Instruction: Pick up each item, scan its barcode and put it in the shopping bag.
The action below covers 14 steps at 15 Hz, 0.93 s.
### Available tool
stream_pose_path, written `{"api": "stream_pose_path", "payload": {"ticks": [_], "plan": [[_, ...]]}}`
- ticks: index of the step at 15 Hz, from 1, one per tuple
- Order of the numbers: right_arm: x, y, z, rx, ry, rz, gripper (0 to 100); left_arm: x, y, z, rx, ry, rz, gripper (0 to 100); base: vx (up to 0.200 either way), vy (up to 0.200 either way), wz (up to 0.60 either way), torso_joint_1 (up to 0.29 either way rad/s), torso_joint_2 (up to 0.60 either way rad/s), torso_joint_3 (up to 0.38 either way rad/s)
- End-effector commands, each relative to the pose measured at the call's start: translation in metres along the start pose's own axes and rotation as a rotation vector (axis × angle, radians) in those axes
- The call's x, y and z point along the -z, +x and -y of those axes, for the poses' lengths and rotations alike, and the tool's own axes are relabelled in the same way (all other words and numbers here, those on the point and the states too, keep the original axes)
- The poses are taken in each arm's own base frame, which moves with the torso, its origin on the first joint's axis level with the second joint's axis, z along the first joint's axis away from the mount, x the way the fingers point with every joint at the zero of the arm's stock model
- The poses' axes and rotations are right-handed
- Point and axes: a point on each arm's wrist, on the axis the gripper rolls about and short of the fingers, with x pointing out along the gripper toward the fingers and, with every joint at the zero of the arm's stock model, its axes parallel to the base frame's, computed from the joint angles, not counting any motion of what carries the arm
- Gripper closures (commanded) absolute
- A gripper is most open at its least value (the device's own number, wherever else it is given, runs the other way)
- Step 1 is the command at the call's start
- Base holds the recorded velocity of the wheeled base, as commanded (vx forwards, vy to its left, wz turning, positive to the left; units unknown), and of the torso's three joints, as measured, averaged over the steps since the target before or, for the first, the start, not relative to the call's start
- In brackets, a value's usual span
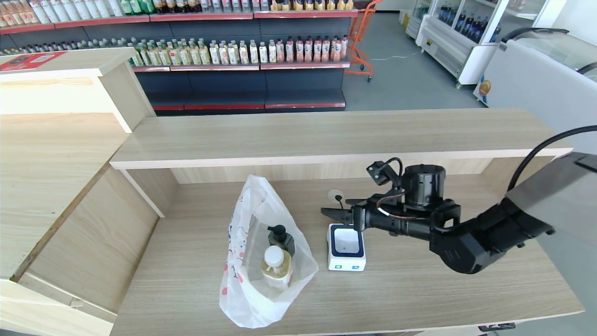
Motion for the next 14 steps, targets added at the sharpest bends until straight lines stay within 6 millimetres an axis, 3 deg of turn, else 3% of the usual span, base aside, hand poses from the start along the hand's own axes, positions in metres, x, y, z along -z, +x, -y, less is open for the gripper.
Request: {"api": "stream_pose_path", "payload": {"ticks": [1, 2, 3, 4, 5, 8, 10, 11, 14], "plan": [[-0.023, -0.11, -0.019, 0.084, 0.016, 0.063, 0, 0.0, 0.0, 0.0, 0.0, -0.001, 0.001, 0, 0.0, 0.0, 0.0, 0.0, 0.0, 0.0], [-0.015, -0.144, -0.031, 0.108, 0.034, 0.045, 0, 0.0, 0.0, 0.0, 0.0, -0.001, 0.001, 0, 0.0, 0.0, 0.0, 0.0, 0.0, 0.0], [0.005, -0.192, -0.052, 0.151, 0.061, 0.011, 0, 0.0, 0.0, 0.0, 0.0, -0.001, 0.001, 0, 0.0, 0.0, 0.0, 0.0, 0.0, 0.0], [0.011, -0.207, -0.06, 0.168, 0.065, 0.009, 0, 0.0, 0.0, 0.0, 0.0, -0.001, 0.001, 0, 0.0, 0.0, 0.0, 0.0, 0.0, 0.0], [0.025, -0.237, -0.073, 0.266, 0.06, 0.033, 0, 0.0, 0.0, 0.0, 0.0, -0.001, 0.001, 0, 0.0, 0.0, 0.0, 0.0, 0.0, 0.0], [0.052, -0.288, -0.098, 0.572, 0.029, 0.12, 0, 0.0, 0.0, 0.0, 0.0, -0.001, 0.001, 0, 0.0, 0.0, 0.0, 0.0, 0.0, 0.0], [0.092, -0.32, -0.118, 0.697, -0.035, 0.157, 0, 0.0, 0.0, 0.0, 0.0, -0.001, 0.001, 0, 0.0, 0.0, 0.0, 0.0, 0.0, 0.0], [0.112, -0.33, -0.125, 0.72, -0.072, 0.193, 0, 0.0, 0.0, 0.0, 0.0, -0.001, 0.001, 0, 0.0, 0.0, 0.0, 0.0, 0.0, 0.0], [0.147, -0.344, -0.138, 0.785, -0.123, 0.23, 0, 0.0, 0.0, 0.0, 0.0, -0.001, 0.001, 0, 0.0, 0.0, 0.0, 0.0, 0.0, 0.0]]}}
